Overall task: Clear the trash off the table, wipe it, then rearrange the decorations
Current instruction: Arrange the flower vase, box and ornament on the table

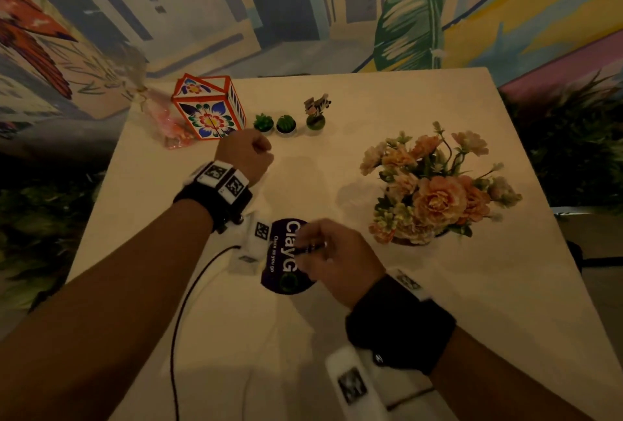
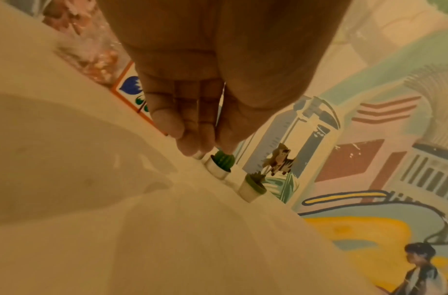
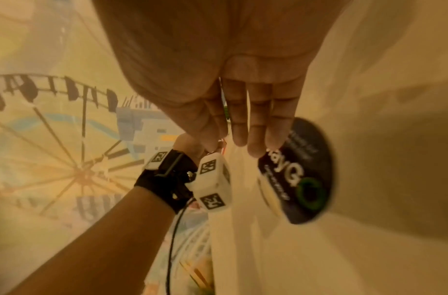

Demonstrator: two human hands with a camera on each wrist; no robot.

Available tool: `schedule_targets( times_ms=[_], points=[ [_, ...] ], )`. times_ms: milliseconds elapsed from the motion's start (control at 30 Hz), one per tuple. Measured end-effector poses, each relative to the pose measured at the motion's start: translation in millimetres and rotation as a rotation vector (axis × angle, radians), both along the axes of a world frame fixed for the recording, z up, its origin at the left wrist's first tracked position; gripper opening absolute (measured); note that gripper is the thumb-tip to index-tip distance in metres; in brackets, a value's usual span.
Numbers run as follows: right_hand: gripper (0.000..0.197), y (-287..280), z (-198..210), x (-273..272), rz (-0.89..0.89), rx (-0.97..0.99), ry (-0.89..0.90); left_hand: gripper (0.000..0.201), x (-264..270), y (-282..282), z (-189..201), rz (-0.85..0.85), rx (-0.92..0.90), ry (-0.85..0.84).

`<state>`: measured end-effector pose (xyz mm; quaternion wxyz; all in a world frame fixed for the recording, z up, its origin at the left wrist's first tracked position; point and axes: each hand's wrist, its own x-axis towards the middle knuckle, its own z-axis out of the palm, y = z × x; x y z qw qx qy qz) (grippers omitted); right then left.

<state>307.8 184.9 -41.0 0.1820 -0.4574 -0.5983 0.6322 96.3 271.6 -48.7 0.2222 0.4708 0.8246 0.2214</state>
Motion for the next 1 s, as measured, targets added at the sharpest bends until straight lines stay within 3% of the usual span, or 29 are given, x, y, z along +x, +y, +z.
schedule_targets(
  times_ms=[200,333,567,767,1000],
  points=[
    [0.024,73.3,-27.1,-67.4,-0.336,-0.09,0.017,0.041,-15.8,42.7,-0.2,-0.235,0.001,0.196],
    [0.051,116.6,-43.0,-86.2,-0.453,-0.067,-0.081,0.059,-15.6,63.8,-9.3,-0.322,-0.044,0.206],
    [0.073,166.2,-56.5,-99.9,-0.494,0.067,-0.277,0.054,-19.9,82.8,-15.1,-0.462,-0.108,0.305],
    [0.058,190.7,-56.5,-117.4,-0.499,0.184,-0.267,0.034,-23.9,66.8,-13.8,-0.516,-0.055,0.325],
    [0.045,198.0,-54.0,-124.6,-0.44,0.255,-0.358,0.038,-25.6,32.1,-19.8,-0.541,-0.044,0.32]
  ],
)
